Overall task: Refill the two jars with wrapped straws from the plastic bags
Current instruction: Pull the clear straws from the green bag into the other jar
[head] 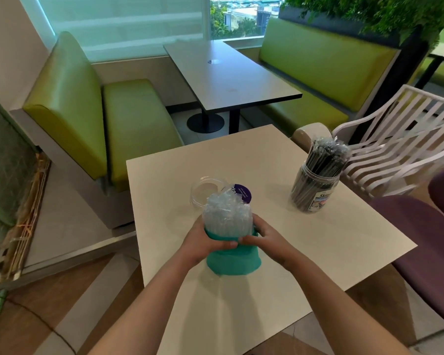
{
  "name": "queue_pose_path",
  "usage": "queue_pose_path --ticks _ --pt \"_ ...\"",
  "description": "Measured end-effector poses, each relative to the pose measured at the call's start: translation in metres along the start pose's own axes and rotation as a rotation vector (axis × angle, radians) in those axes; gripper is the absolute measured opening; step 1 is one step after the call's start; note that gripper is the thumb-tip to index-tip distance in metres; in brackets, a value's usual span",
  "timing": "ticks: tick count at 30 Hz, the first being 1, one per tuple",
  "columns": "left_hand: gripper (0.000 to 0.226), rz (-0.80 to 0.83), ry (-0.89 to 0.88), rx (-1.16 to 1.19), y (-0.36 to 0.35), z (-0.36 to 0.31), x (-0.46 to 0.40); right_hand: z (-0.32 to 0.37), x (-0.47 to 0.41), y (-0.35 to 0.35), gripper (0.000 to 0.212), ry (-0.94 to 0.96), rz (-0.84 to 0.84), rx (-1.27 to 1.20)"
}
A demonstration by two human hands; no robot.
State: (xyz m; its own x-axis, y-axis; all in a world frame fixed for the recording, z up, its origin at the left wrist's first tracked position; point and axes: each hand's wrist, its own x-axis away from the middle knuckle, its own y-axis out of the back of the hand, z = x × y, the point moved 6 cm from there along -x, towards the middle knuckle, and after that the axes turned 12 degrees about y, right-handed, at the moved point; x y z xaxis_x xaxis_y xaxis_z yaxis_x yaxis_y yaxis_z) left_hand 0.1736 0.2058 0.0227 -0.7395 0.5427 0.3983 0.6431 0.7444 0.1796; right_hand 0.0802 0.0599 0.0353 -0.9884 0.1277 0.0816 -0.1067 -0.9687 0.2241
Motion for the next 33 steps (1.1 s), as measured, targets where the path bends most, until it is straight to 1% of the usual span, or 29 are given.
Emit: queue_pose_path --ticks 4,11,14,17,21,26,29,33 --pt "0.106 -0.036 0.002 0.018 0.012 0.002 0.002 0.009 -0.014 -0.003 0.076 0.031 0.019 -0.035" --pt "0.106 -0.119 0.024 0.089 0.046 0.013 0.016 0.02 -0.036 -0.023 0.068 0.067 0.018 -0.113" --pt "0.104 -0.142 0.006 0.096 0.062 0.013 0.019 0.023 -0.045 -0.036 0.072 0.071 0.034 -0.111" --pt "0.106 -0.177 -0.022 0.08 0.082 0.013 0.021 0.028 -0.056 -0.053 0.076 0.092 0.031 -0.097" --pt "0.11 -0.189 -0.067 0.04 0.113 0.011 0.017 0.035 -0.07 -0.077 0.066 0.102 -0.003 -0.075" --pt "0.102 -0.235 -0.077 0.057 0.142 0.015 0.011 0.042 -0.086 -0.093 0.051 0.064 -0.094 -0.116" --pt "0.102 -0.249 -0.087 0.08 0.154 0.018 0.008 0.047 -0.088 -0.101 0.053 0.079 -0.111 -0.079" --pt "0.103 -0.23 -0.1 0.051 0.166 0.021 -0.001 0.052 -0.089 -0.105 0.04 0.084 -0.176 0.009"
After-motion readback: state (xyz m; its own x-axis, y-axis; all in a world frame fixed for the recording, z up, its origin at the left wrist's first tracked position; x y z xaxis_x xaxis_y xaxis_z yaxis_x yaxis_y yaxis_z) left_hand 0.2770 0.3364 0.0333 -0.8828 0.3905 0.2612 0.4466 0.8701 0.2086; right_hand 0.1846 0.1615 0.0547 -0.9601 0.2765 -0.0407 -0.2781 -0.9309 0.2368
